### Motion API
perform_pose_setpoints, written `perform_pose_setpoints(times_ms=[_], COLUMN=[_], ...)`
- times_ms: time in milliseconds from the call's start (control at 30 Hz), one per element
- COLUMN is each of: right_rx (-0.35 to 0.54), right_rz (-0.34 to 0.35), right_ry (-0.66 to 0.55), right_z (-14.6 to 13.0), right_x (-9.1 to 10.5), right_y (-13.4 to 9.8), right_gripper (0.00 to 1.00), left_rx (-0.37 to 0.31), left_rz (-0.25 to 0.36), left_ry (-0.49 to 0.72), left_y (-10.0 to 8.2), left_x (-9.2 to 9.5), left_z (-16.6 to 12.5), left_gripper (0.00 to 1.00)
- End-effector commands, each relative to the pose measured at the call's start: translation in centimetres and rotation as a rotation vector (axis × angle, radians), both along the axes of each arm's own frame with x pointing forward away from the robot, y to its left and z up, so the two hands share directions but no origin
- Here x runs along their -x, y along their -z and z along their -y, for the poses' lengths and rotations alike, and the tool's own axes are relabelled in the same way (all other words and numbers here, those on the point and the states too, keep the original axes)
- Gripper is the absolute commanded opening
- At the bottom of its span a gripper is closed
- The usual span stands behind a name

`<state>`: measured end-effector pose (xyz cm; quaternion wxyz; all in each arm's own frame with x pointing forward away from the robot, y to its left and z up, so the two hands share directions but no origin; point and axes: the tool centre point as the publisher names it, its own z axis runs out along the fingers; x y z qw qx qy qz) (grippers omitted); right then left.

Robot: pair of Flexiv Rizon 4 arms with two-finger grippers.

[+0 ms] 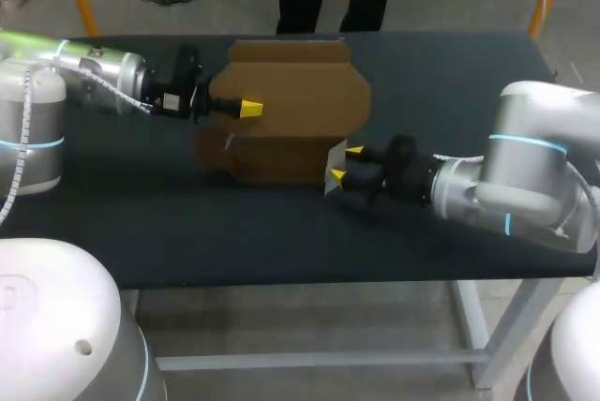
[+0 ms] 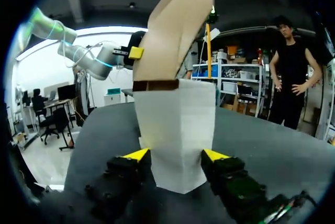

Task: Assemble the packaging by folding the flat box into shape, placing the metal phone stand inside, and closing the box properly

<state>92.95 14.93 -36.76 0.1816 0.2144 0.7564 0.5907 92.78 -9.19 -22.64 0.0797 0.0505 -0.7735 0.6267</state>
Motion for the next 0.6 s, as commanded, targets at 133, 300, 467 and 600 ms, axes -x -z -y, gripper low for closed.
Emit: perform_pose_setpoints(times_ms=[133, 300, 467, 600], right_rx=[0.012, 0.006, 0.018, 0.061], right_rz=[0.038, 0.037, 0.044, 0.066], right_ry=[0.189, 0.213, 0.246, 0.319], right_z=[-0.7, -0.7, -1.1, -1.8], right_x=[0.0, -0.2, -0.3, -0.2], right_y=[0.1, 0.2, 0.1, 0.1], right_gripper=[0.57, 0.49, 0.49, 0.58], left_rx=[-0.001, -0.001, -0.001, -0.001], left_rz=[0.000, 0.000, 0.000, 0.000], left_ry=[0.002, 0.002, 0.002, 0.002], left_y=[0.1, 0.1, 0.1, 0.1], left_x=[0.0, 0.0, 0.0, 0.0], left_z=[0.0, 0.0, 0.0, 0.0], left_gripper=[0.00, 0.00, 0.00, 0.00])
